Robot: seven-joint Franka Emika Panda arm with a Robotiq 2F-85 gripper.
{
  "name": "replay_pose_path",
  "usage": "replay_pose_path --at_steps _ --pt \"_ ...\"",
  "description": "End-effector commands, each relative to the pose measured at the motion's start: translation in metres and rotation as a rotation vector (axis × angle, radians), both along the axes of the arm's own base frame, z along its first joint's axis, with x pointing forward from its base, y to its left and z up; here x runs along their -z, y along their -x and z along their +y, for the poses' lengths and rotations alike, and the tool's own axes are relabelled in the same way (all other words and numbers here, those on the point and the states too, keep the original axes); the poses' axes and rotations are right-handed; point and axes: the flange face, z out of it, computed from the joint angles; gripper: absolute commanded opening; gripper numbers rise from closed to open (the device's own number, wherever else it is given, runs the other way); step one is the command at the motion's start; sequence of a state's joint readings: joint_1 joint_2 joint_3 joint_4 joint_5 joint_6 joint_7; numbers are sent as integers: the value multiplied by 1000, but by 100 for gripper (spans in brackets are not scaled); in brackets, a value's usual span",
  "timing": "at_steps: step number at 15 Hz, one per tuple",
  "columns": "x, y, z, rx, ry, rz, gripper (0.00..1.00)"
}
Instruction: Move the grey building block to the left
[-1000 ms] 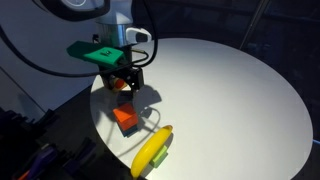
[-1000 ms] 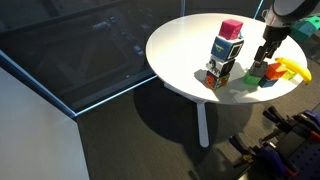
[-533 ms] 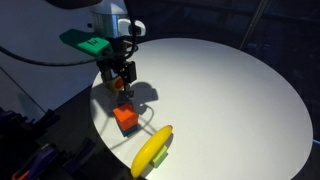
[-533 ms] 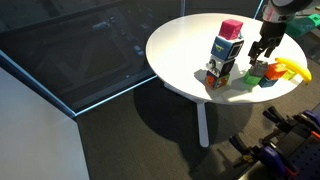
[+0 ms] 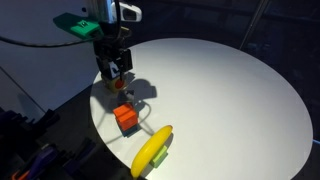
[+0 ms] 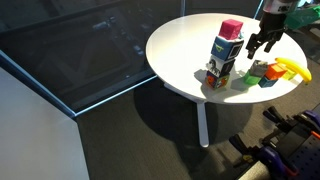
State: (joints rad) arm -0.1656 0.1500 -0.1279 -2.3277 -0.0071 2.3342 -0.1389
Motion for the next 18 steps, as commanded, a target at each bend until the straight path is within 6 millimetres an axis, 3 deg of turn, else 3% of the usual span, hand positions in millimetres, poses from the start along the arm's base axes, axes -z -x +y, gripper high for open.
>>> replay_pose_path --at_steps 1,18 --pt "-26 -2 2 30 -4 5 100" --pt "-102 -27 17 96 14 -63 100"
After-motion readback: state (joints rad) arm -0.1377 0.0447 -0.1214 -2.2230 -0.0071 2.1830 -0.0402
